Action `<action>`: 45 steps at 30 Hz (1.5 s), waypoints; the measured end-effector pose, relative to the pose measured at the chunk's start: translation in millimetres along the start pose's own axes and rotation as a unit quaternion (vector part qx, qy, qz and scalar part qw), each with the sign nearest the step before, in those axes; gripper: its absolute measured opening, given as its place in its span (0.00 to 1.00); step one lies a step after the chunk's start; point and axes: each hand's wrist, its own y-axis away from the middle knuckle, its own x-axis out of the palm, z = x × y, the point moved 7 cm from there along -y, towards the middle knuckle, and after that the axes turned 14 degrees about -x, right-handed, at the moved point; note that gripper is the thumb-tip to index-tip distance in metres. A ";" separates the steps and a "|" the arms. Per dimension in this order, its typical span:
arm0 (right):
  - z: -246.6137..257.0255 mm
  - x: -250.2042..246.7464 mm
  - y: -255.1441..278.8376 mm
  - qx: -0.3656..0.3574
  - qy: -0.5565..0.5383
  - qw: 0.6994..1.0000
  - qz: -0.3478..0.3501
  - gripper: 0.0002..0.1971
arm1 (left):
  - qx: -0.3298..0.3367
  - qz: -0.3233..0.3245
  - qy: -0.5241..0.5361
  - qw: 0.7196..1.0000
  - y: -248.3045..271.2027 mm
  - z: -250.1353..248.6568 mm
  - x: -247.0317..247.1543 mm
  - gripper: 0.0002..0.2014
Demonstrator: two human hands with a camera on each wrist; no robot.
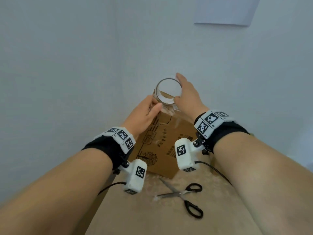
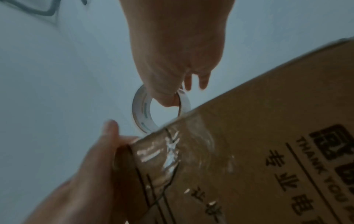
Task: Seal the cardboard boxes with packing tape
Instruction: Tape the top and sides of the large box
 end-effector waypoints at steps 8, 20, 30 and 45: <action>36.2 54.9 -31.1 -0.010 -0.033 0.994 0.103 0.35 | -0.173 0.015 0.092 0.981 -21.0 45.0 -43.0 0.13; 51.6 88.9 -64.3 -0.035 -0.094 0.993 0.067 0.23 | -0.215 0.102 0.013 0.971 -25.9 75.8 -53.4 0.16; 19.7 39.5 -50.8 -0.088 -0.013 0.984 0.153 0.25 | -0.278 0.118 -0.193 0.934 -34.4 71.3 -50.2 0.21; 12.0 47.6 -48.2 0.018 -0.153 0.988 0.018 0.20 | -0.192 0.172 -0.400 0.879 -31.7 49.0 -29.3 0.31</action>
